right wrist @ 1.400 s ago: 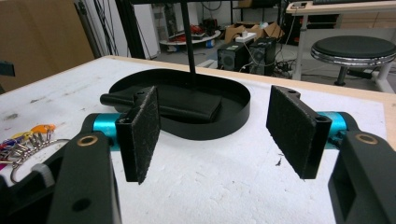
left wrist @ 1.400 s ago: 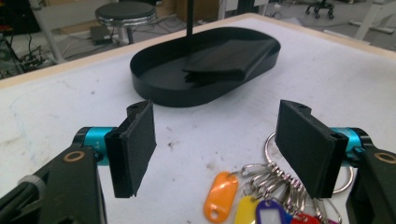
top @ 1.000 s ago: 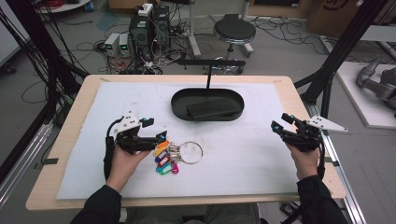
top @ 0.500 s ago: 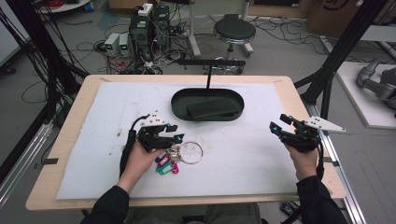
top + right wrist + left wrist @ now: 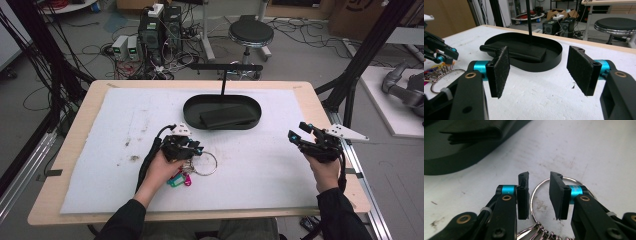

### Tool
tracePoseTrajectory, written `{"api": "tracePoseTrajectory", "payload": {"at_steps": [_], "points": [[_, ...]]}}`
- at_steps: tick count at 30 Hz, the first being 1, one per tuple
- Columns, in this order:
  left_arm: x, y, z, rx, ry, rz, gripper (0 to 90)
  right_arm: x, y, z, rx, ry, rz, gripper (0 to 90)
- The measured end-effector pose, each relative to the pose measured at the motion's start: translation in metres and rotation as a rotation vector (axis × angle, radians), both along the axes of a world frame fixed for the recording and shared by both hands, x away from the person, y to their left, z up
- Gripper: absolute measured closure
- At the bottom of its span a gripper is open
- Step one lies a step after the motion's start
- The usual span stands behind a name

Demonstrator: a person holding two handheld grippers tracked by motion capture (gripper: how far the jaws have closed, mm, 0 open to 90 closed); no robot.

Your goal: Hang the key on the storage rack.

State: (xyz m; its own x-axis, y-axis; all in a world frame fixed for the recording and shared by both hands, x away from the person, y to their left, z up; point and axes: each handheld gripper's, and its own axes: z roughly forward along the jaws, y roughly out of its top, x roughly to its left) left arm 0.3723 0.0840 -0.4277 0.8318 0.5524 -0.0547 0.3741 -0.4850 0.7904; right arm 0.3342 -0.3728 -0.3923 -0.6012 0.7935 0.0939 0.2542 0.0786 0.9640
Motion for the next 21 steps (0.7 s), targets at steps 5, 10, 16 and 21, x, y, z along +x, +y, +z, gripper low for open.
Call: {"api": "tracePoseTrajectory", "payload": {"at_steps": [5, 10, 16, 21], "points": [[0.003, -0.009, -0.008, 0.062, 0.024, -0.007, 69.6, 0.000, 0.000, 0.000, 0.003, 0.001, -0.003, 35.4], [0.004, -0.010, -0.013, 0.141, 0.028, 0.008, 73.8, 0.000, -0.001, 0.000, 0.004, 0.003, -0.002, 35.5], [-0.001, -0.012, -0.015, 0.143, 0.003, 0.008, 85.5, 0.000, 0.000, 0.000, 0.000, 0.001, 0.002, 35.5], [-0.002, -0.011, -0.015, 0.126, 0.003, 0.020, 85.8, 0.000, 0.002, 0.000, 0.000, -0.004, 0.006, 35.5]]}}
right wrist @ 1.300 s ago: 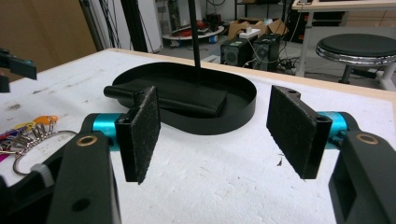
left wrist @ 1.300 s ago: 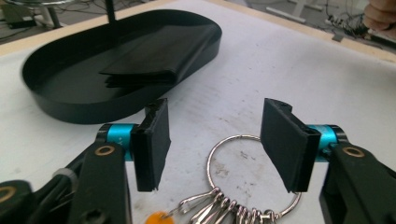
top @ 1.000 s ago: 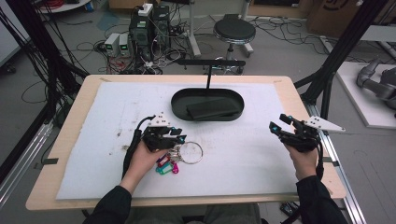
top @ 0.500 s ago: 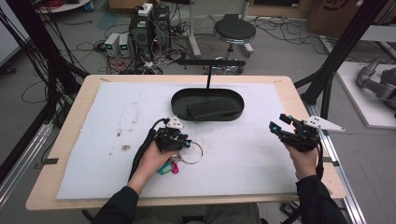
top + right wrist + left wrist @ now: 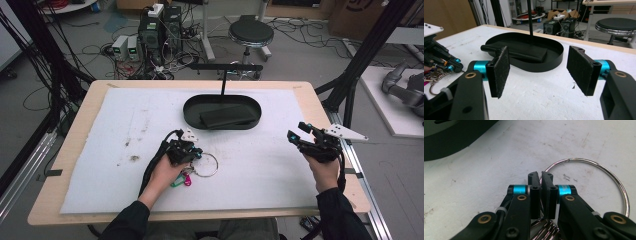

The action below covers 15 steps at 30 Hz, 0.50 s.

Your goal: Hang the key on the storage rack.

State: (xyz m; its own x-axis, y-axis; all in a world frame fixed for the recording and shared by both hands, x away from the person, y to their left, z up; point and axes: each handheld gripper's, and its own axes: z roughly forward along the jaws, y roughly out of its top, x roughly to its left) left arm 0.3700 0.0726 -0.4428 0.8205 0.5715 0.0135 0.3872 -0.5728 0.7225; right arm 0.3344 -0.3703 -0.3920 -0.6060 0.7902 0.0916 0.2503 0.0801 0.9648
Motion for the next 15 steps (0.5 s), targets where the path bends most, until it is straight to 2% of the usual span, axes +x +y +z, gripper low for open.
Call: {"api": "tracePoseTrajectory", "payload": {"at_steps": [3, 5, 10, 15], "points": [[-0.002, 0.002, 0.003, -0.030, -0.022, -0.001, 85.9, 0.000, 0.002, 0.000, 0.002, -0.004, 0.004, 35.5], [-0.004, 0.004, 0.007, -0.061, -0.050, -0.002, 86.0, 0.000, 0.004, 0.001, 0.004, -0.006, 0.010, 35.5], [-0.013, 0.010, 0.021, -0.143, -0.149, -0.022, 86.2, 0.001, 0.014, 0.002, 0.015, -0.008, 0.036, 35.5], [-0.024, 0.015, 0.031, -0.193, -0.238, -0.050, 86.3, 0.003, 0.024, 0.002, 0.014, -0.012, 0.061, 35.5]]}}
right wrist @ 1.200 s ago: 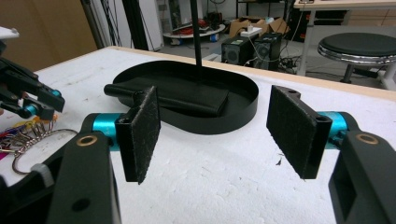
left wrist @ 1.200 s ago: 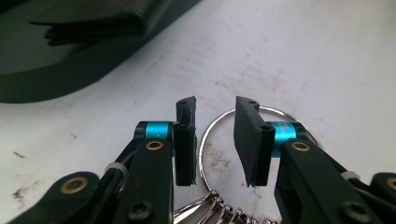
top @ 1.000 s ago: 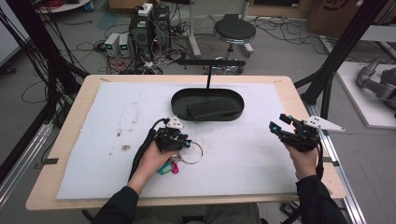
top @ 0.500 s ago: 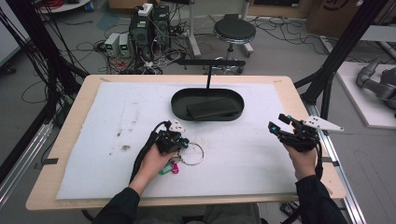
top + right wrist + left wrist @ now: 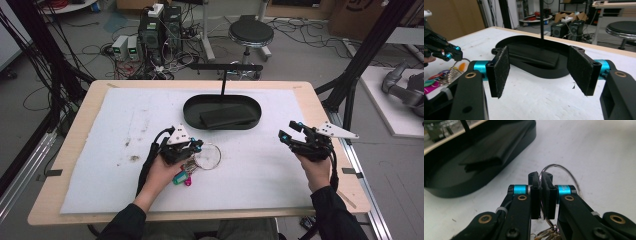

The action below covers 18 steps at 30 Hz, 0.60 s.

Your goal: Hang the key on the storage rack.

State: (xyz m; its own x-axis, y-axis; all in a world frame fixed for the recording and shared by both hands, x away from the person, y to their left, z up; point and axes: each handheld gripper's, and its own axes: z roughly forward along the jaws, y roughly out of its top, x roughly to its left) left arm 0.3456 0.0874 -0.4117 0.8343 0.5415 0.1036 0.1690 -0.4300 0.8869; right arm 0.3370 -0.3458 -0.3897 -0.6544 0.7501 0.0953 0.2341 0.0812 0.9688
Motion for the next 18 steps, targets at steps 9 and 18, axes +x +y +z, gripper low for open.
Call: {"api": "tracePoseTrajectory", "payload": {"at_steps": [9, 18], "points": [[-0.018, 0.000, 0.007, -0.016, -0.075, -0.072, 86.2, 0.004, 0.033, -0.002, -0.027, 0.010, 0.107, 35.5], [-0.019, -0.001, 0.004, -0.034, -0.032, -0.110, 82.5, 0.005, 0.038, -0.002, -0.036, 0.010, 0.120, 35.5]]}}
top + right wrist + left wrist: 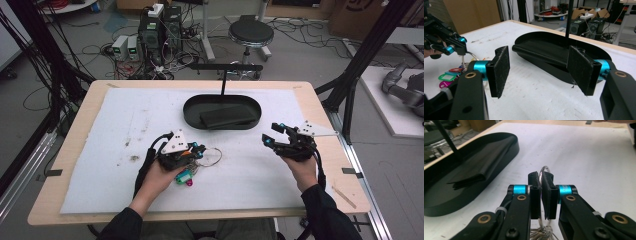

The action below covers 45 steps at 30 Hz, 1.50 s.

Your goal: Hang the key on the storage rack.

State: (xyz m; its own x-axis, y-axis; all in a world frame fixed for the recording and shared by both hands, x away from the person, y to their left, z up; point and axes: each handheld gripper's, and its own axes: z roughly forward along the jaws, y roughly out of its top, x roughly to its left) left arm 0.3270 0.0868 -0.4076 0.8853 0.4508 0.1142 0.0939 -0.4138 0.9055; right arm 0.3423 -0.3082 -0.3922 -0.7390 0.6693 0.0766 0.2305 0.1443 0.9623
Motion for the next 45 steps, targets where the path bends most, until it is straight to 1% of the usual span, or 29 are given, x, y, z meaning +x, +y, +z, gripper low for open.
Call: {"api": "tracePoseTrajectory", "payload": {"at_steps": [2, 5, 11, 14, 17, 18, 19, 20, 23, 26, 29, 31, 34, 36, 37, 41, 42, 45], "points": [[0.001, 0.000, -0.001, 0.007, 0.007, -0.006, 79.8, 0.000, -0.001, 0.000, 0.001, 0.006, -0.005, 35.5], [0.003, 0.000, -0.001, 0.010, 0.025, -0.013, 79.6, 0.001, -0.001, 0.000, -0.002, 0.007, -0.003, 35.5], [0.005, 0.000, -0.003, 0.048, 0.050, -0.038, 79.2, 0.001, -0.003, -0.001, 0.000, 0.011, -0.007, 35.5], [0.006, 0.000, -0.004, 0.055, 0.059, -0.039, 80.5, 0.001, -0.004, -0.001, 0.003, 0.010, -0.011, 35.5], [0.007, 0.001, -0.004, 0.066, 0.059, -0.040, 85.5, 0.002, -0.005, -0.001, 0.002, 0.011, -0.014, 35.5], [0.008, 0.002, -0.004, 0.062, 0.062, -0.042, 85.9, 0.002, -0.005, -0.001, 0.003, 0.012, -0.013, 35.5], [0.008, 0.002, -0.004, 0.046, 0.072, -0.047, 86.1, 0.002, -0.005, -0.001, 0.002, 0.009, -0.015, 35.5], [0.008, 0.002, -0.004, 0.043, 0.074, -0.045, 86.2, 0.002, -0.005, -0.001, 0.003, 0.010, -0.016, 35.5], [0.008, 0.003, -0.002, 0.038, 0.063, -0.044, 86.4, 0.002, -0.006, -0.001, 0.005, 0.014, -0.017, 35.6], [0.007, 0.005, 0.004, 0.002, 0.045, -0.037, 86.5, 0.002, -0.007, -0.001, 0.005, 0.007, -0.021, 35.5], [0.006, 0.009, 0.012, -0.031, 0.021, -0.026, 86.5, 0.002, -0.008, -0.001, 0.010, 0.011, -0.027, 35.5], [0.006, 0.012, 0.017, -0.038, 0.006, -0.019, 86.5, 0.003, -0.009, -0.001, 0.012, 0.012, -0.033, 35.5], [0.005, 0.016, 0.025, -0.060, -0.016, -0.005, 86.5, 0.003, -0.011, -0.001, 0.014, 0.011, -0.039, 35.6], [0.005, 0.019, 0.030, -0.067, -0.029, 0.003, 86.5, 0.004, -0.013, -0.001, 0.011, 0.013, -0.043, 35.6], [0.005, 0.021, 0.033, -0.062, -0.039, 0.007, 86.5, 0.004, -0.014, -0.002, 0.010, 0.009, -0.046, 35.6], [0.007, 0.025, 0.044, -0.088, -0.062, 0.023, 86.5, 0.004, -0.017, -0.002, 0.016, 0.019, -0.057, 35.6], [0.008, 0.026, 0.046, -0.095, -0.067, 0.025, 86.5, 0.005, -0.017, -0.002, 0.016, 0.014, -0.059, 35.6], [0.011, 0.026, 0.054, -0.099, -0.086, 0.034, 86.5, 0.005, -0.018, -0.002, 0.015, 0.018, -0.063, 35.6]]}}
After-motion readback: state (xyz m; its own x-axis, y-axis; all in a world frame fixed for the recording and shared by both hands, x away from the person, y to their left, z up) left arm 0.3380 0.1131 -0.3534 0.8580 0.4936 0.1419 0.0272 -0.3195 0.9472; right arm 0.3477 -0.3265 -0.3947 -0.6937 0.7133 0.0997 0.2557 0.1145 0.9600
